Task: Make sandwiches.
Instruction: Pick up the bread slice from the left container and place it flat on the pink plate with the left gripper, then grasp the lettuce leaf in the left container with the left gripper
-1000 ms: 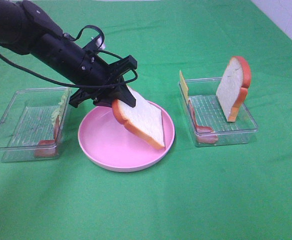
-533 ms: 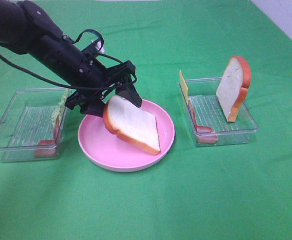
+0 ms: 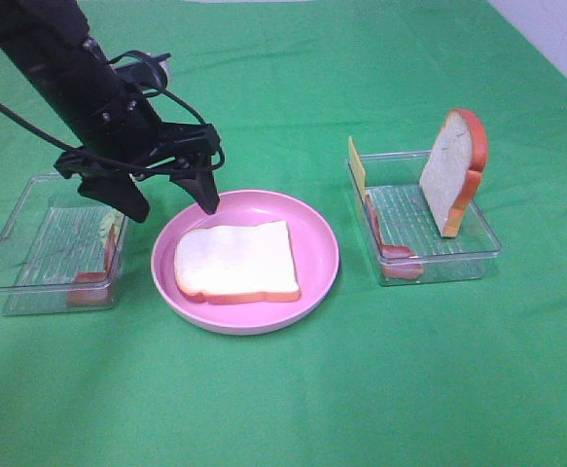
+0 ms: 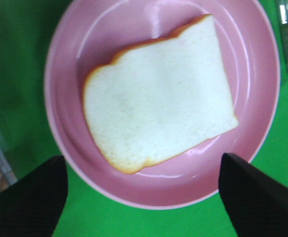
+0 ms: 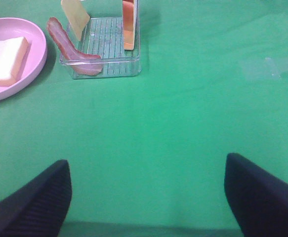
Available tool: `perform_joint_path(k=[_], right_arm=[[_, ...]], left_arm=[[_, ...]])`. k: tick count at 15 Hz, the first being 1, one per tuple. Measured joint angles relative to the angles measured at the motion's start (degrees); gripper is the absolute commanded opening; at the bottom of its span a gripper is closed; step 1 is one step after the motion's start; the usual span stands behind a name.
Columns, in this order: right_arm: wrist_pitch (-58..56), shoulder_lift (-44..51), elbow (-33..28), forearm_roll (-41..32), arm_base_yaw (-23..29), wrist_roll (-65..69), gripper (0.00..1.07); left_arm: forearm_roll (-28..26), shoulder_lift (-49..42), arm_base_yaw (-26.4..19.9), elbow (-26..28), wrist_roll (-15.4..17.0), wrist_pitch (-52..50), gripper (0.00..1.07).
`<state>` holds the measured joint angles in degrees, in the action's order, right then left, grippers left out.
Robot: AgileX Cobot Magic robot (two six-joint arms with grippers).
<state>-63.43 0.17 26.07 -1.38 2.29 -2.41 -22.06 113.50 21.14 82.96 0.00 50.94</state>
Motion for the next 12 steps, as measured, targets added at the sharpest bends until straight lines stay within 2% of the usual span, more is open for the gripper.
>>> perform_joint_path(k=[2, 5, 7, 8, 9, 10, 12], right_arm=[[0.00, 0.00, 0.00, 0.00, 0.00, 0.00, 0.82], [0.00, 0.00, 0.00, 0.00, 0.00, 0.00, 0.82], [0.00, 0.00, 0.00, 0.00, 0.00, 0.00, 0.82], [0.00, 0.00, 0.00, 0.00, 0.00, 0.00, 0.82], [0.00, 0.00, 0.00, 0.00, 0.00, 0.00, 0.82], [0.00, 0.00, 0.00, 0.00, 0.00, 0.00, 0.82], [0.00, 0.00, 0.00, 0.00, 0.00, 0.00, 0.82]], left_arm=[[4.53, -2.86, 0.00, 0.11, 2.06, 2.46, 0.79], [13.64, -3.78, 0.00, 4.70, 5.33, 11.00, 0.79], [20.74, -2.81, 0.00, 10.08, 6.53, 15.47, 0.79], [22.57, -1.55, 0.00, 13.46, 6.65, 17.02, 0.79], [23.32, 0.17, 0.00, 15.99, 6.76, 17.88, 0.79], [25.10, 4.93, 0.00, 21.60, 8.08, 18.28, 0.79], [25.90, 8.02, 0.00, 25.10, 9.17, 18.39, 0.79]])
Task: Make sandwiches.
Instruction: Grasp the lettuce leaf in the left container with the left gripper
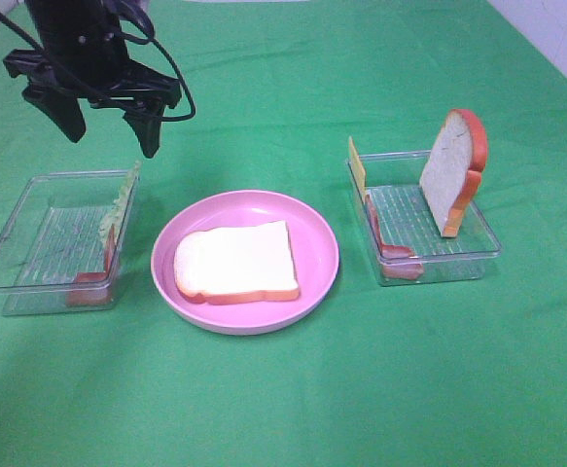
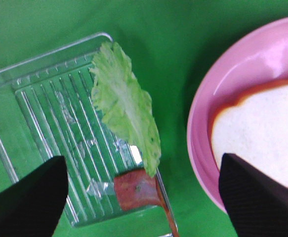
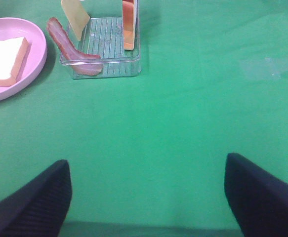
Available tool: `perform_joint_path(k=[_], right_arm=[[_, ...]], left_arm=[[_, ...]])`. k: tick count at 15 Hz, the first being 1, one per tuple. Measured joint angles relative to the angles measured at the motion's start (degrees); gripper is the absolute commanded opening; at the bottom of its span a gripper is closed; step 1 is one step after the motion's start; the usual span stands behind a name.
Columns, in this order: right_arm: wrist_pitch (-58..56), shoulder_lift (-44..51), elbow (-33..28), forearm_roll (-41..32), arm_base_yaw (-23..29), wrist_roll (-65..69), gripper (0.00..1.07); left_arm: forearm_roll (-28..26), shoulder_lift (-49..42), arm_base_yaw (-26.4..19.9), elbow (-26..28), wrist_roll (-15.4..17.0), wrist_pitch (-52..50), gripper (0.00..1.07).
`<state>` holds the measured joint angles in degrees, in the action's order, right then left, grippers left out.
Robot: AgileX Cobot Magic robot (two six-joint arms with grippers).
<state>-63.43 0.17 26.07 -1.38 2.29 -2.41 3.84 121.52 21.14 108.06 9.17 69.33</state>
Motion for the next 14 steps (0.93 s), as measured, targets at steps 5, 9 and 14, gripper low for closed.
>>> perform_joint_path(k=[5, 9, 14], right_arm=[[0.00, 0.00, 0.00, 0.00, 0.00, 0.00, 0.82], [0.00, 0.00, 0.00, 0.00, 0.00, 0.00, 0.82], [0.06, 0.00, 0.00, 0.00, 0.00, 0.00, 0.82]], left_arm=[[0.06, 7.33, 0.00, 4.47, 1.55, 0.11, 0.79], [0.00, 10.26, 0.00, 4.58, 2.64, 0.23, 0.79], [0.00, 11.40, 0.00, 4.58, 2.92, 0.40, 0.72]])
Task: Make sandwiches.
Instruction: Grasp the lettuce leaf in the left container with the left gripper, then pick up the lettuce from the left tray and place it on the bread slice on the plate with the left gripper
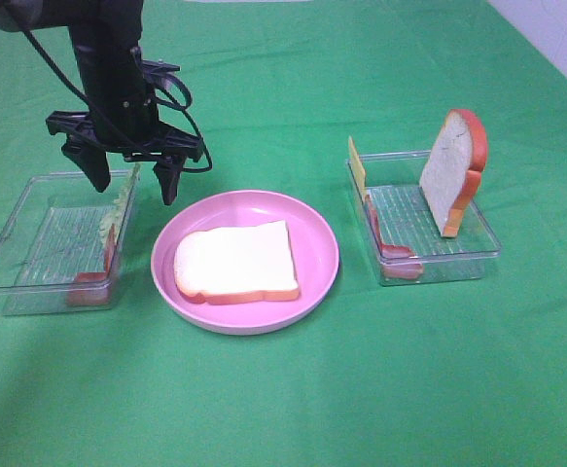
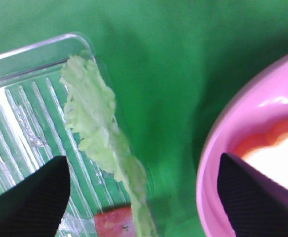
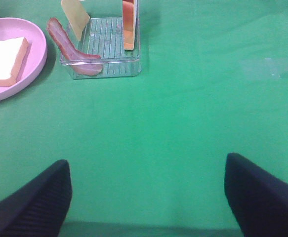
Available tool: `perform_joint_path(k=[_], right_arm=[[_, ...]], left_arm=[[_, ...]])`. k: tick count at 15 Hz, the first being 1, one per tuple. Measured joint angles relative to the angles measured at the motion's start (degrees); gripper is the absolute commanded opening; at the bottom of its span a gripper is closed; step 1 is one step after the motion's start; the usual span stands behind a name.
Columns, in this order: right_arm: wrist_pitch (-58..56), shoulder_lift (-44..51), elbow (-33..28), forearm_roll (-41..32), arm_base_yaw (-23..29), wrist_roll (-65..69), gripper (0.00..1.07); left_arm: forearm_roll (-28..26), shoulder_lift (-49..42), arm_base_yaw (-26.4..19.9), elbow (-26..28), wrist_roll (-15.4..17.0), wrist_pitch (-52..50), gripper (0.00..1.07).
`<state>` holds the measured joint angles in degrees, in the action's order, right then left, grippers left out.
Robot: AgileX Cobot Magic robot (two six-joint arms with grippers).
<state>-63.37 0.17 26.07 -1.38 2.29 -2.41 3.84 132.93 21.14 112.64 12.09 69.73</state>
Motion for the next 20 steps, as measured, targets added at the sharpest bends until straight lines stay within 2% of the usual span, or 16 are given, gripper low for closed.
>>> perform_joint_path(k=[3, 5, 6, 7, 8, 15, 20], right_arm=[[0.00, 0.00, 0.00, 0.00, 0.00, 0.00, 0.82], [0.00, 0.00, 0.00, 0.00, 0.00, 0.00, 0.82], [0.00, 0.00, 0.00, 0.00, 0.00, 0.00, 0.82], [0.00, 0.00, 0.00, 0.00, 0.00, 0.00, 0.82], [0.00, 0.00, 0.00, 0.00, 0.00, 0.00, 0.82], [0.00, 0.00, 0.00, 0.00, 0.00, 0.00, 0.82], [0.00, 0.00, 0.00, 0.00, 0.00, 0.00, 0.82]], left_arm=[[0.00, 0.00, 0.00, 0.00, 0.40, 0.06, 0.51], [0.00, 0.00, 0.00, 0.00, 1.09, 0.06, 0.33], [0.00, 0.00, 0.00, 0.00, 1.26, 0.06, 0.18], [0.06, 0.00, 0.00, 0.00, 1.26, 0.06, 0.07], [0.23, 0.00, 0.00, 0.00, 1.26, 0.06, 0.00], [0.57, -0.74, 0.00, 0.00, 1.38, 0.06, 0.00], [0.00, -8.88, 0.00, 0.00, 2.52, 0.06, 0.00]])
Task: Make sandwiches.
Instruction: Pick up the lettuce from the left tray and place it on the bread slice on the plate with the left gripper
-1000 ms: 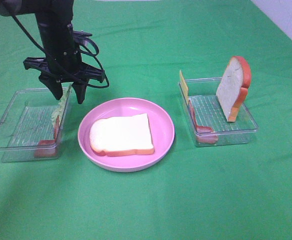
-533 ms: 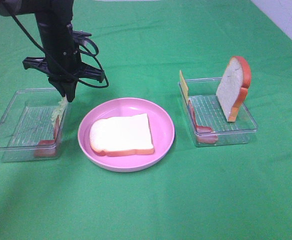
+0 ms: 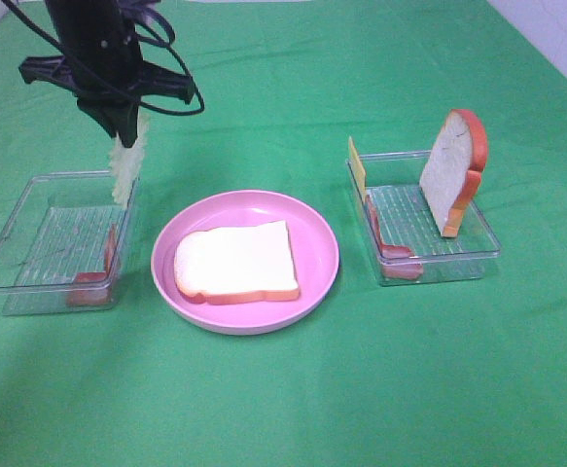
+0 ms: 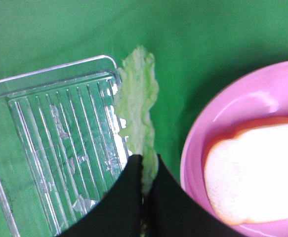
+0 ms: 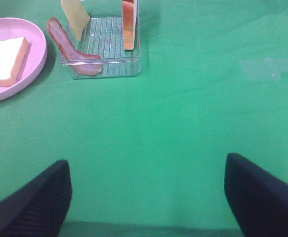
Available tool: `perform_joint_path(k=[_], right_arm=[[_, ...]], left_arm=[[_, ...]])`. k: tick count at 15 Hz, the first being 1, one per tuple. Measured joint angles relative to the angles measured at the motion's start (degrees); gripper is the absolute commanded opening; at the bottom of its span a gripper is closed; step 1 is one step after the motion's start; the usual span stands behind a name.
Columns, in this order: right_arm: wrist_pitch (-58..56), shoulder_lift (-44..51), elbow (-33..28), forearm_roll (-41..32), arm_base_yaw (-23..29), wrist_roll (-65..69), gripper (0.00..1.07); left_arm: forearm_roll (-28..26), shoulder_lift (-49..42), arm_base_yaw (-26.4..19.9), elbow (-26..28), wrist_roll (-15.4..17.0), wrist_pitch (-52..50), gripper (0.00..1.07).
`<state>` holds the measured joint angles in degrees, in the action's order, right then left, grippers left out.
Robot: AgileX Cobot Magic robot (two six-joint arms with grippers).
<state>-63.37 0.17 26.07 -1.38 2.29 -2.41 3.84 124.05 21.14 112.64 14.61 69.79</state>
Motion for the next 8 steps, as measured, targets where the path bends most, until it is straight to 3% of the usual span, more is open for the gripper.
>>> perform_joint_path(k=[4, 8], right_arm=[[0.00, 0.00, 0.00, 0.00, 0.00, 0.00, 0.82], [0.00, 0.00, 0.00, 0.00, 0.00, 0.00, 0.82]], left_arm=[[-13.64, -4.76, 1.20, 0.00, -4.58, 0.11, 0.00], [-29.56, -4.47, 2.92, 0.00, -11.75, 0.06, 0.00]])
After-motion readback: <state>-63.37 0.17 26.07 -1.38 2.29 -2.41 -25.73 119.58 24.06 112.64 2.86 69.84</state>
